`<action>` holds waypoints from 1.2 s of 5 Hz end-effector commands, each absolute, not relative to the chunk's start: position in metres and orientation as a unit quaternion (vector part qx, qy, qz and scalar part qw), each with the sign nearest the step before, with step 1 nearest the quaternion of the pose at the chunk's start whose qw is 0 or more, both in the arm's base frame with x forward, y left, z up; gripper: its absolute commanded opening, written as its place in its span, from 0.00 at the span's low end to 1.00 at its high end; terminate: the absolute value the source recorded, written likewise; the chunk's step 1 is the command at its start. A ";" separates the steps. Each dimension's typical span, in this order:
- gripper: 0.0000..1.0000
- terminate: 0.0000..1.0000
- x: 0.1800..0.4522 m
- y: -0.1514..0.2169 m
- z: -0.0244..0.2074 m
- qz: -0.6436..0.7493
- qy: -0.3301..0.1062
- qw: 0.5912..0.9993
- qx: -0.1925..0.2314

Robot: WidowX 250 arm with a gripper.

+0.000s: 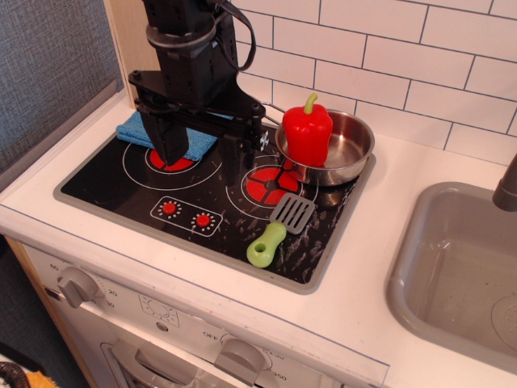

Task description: Slide the blue cloth to the front.

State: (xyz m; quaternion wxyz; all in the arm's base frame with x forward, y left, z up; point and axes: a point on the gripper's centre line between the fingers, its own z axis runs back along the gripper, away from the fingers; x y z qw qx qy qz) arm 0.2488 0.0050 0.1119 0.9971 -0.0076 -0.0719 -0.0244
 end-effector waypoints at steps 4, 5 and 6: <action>1.00 0.00 0.338 0.115 0.100 0.003 -0.102 0.994 0.050; 1.00 0.00 0.357 0.143 0.082 -0.034 -0.104 0.992 0.057; 1.00 0.00 0.365 0.163 0.061 -0.027 -0.114 0.991 0.061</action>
